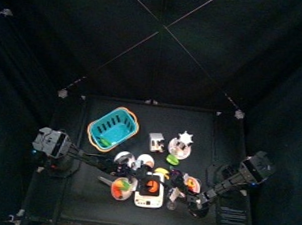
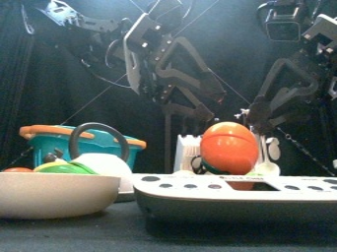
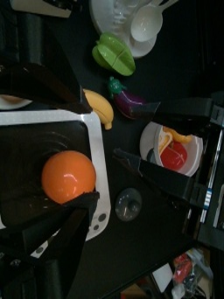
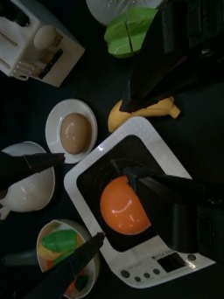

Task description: Grab peas

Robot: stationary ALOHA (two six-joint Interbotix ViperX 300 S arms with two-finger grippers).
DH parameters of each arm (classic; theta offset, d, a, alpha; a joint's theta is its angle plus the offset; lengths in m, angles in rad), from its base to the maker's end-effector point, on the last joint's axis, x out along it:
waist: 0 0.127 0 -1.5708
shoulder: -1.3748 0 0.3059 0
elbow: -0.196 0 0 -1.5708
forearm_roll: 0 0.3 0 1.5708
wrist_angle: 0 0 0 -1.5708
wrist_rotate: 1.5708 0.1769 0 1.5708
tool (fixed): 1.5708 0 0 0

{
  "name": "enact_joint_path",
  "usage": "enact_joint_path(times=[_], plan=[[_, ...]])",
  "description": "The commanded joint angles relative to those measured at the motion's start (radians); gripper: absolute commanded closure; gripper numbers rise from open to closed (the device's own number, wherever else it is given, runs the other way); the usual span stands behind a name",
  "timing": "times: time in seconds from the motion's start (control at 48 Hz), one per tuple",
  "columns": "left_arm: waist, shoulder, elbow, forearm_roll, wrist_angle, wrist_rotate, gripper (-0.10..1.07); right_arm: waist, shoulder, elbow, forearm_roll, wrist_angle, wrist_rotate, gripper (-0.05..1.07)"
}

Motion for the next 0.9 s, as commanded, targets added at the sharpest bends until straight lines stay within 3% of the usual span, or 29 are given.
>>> enact_joint_path(times=[0.0, 0.188, 0.438, 0.875], plan=[[0.003, -0.037, -0.008, 0.0, -0.012, -0.002, -0.05, 0.003, -0.028, -0.014, -0.003, 0.006, 0.002, 0.15], [0.005, -0.095, 0.04, -0.008, -0.012, -0.005, -0.05, 0.002, -0.029, -0.011, -0.003, 0.006, 0.002, 0.15], [0.021, -0.156, 0.114, -0.129, -0.015, -0.002, -0.05, 0.002, -0.028, -0.014, -0.003, 0.003, 0.003, 0.15], [0.021, -0.187, 0.15, -0.117, -0.015, -0.002, -0.05, 0.003, -0.028, -0.011, 0.021, 0.003, 0.002, 0.15]])
